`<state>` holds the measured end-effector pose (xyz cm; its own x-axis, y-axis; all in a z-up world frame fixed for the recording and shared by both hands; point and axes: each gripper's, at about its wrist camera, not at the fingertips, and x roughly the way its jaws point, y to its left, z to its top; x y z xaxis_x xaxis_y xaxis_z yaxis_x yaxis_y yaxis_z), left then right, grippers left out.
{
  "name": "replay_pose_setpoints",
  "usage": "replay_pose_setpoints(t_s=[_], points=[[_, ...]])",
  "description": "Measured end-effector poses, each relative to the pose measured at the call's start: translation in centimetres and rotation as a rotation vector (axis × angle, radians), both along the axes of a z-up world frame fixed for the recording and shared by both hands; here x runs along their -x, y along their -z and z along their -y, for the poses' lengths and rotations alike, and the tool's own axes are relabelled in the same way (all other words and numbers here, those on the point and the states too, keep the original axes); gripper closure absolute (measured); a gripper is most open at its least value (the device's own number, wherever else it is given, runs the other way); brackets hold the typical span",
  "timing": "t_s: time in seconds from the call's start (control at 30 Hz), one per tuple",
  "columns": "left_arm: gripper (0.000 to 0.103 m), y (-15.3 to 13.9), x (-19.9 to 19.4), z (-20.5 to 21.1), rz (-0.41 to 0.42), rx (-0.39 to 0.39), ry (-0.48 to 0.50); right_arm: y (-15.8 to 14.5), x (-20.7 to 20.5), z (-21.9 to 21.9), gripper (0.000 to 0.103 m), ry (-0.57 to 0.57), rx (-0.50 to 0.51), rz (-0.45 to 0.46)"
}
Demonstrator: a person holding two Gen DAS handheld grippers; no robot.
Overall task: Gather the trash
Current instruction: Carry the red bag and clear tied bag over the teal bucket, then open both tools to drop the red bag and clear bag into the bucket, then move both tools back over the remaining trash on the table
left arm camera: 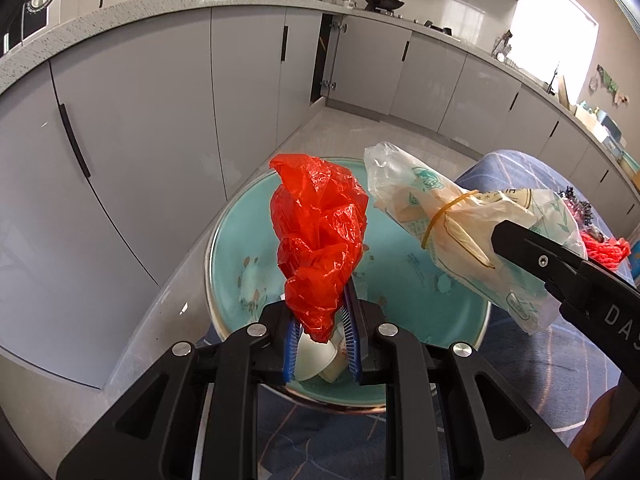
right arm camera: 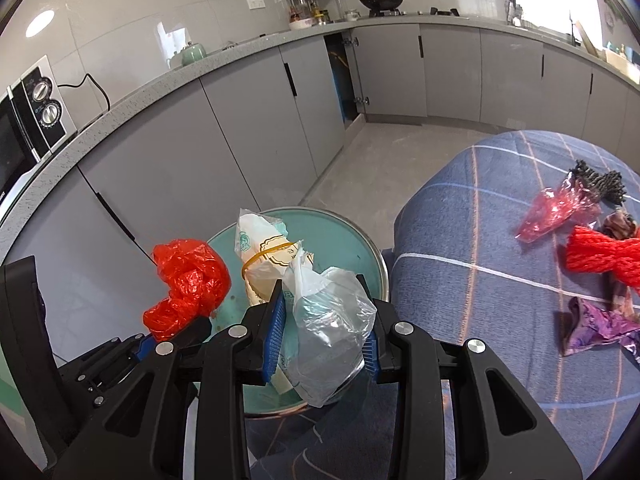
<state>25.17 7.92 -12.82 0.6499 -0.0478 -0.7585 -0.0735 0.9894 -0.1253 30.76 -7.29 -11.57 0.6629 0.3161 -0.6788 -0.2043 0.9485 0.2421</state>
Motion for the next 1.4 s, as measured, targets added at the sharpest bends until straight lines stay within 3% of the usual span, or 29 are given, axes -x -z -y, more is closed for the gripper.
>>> replay_pose_setpoints(t_s=[0.17, 0.33, 0.73, 0.8, 0.83, 0.93, 0.97, 1.23, 1.4], points=[[0.083, 1.0, -0.8, -0.1, -0.022, 0.002, 0.001, 0.8, -0.9, -0.1, 0.067, -0.015, -0.009, -0.024], [0.083, 1.8, -1.1, 0.0, -0.041, -0.004, 0.001, 1.5, -1.5, 0.1, 0.055, -0.040, -0.042, -0.038], [0.079, 2.0, -1.4, 0.7, -0.050, -0.038, -0.009, 0.3, -0.5, 1.6, 0.055, -0.017, -0.088, 0.006], [0.075, 1.9, -1.3, 0.6, -0.048, -0.048, -0.012, -0.1, 0.0, 2.0, 0.055, -0.008, -0.088, 0.023], [0.068, 1.8, -1.2, 0.7, -0.046, -0.054, -0.014, -0.4, 0.2, 2.3, 0.055, -0.002, -0.090, 0.031], [0.034, 1.4, -0.7, 0.9, -0.032, -0.082, -0.028, -1.0, 0.8, 2.9, 0.053, 0.012, -0.095, 0.048], [0.029, 1.1, -0.4, 1.1, -0.015, -0.100, -0.034, -1.2, 1.1, 3.1, 0.052, 0.018, -0.091, 0.057], [0.021, -0.9, 0.8, 2.1, 0.028, -0.136, -0.034, -1.5, 3.6, 5.4, 0.037, 0.070, -0.068, 0.092], [0.019, -1.7, 1.7, 3.3, 0.047, -0.148, -0.019, -1.3, 4.7, 7.3, 0.037, 0.098, -0.072, 0.088]])
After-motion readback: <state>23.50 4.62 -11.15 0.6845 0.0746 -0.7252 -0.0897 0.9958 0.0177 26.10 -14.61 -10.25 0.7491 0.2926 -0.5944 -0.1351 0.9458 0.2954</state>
